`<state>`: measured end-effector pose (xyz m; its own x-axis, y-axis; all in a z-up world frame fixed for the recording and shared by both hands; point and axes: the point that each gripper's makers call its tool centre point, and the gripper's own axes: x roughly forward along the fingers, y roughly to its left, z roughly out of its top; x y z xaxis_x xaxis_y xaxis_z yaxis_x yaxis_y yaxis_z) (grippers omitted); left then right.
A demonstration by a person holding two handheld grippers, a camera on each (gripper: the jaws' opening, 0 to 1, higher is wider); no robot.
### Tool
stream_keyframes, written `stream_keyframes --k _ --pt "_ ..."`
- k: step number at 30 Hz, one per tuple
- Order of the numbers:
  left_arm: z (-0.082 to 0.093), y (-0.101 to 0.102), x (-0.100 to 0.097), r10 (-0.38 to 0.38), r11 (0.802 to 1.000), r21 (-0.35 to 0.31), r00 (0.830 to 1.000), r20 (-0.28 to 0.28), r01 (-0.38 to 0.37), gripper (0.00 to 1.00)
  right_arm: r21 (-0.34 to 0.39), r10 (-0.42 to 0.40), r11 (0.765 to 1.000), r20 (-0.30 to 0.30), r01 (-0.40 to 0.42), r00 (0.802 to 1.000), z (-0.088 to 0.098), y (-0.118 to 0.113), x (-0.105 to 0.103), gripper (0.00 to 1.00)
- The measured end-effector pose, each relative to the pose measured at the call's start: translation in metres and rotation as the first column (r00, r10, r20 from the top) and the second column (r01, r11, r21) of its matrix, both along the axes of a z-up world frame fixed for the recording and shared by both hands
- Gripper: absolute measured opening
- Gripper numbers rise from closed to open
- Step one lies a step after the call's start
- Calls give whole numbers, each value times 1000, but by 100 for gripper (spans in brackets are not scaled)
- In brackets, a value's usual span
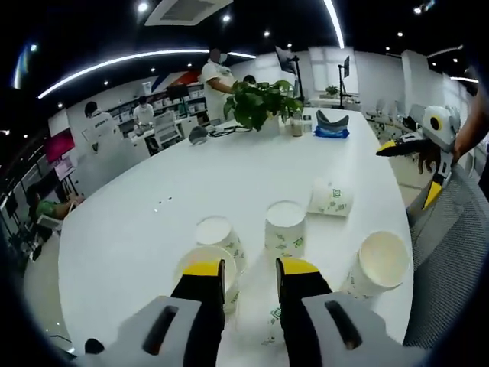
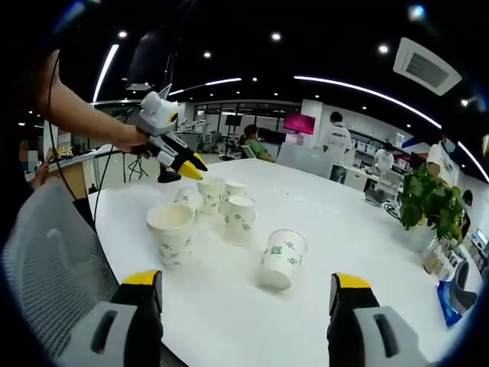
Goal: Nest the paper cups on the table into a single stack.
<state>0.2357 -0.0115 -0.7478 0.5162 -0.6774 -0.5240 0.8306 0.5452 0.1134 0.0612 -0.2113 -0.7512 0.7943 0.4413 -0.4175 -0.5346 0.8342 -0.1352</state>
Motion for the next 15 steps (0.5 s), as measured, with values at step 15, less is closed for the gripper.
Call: stream_keyframes --k 15 --pt "-18 -5 15 16 997 73 998 -53 -12 15 4 3 1000 -7 -3 1000 -1 0 0 92"
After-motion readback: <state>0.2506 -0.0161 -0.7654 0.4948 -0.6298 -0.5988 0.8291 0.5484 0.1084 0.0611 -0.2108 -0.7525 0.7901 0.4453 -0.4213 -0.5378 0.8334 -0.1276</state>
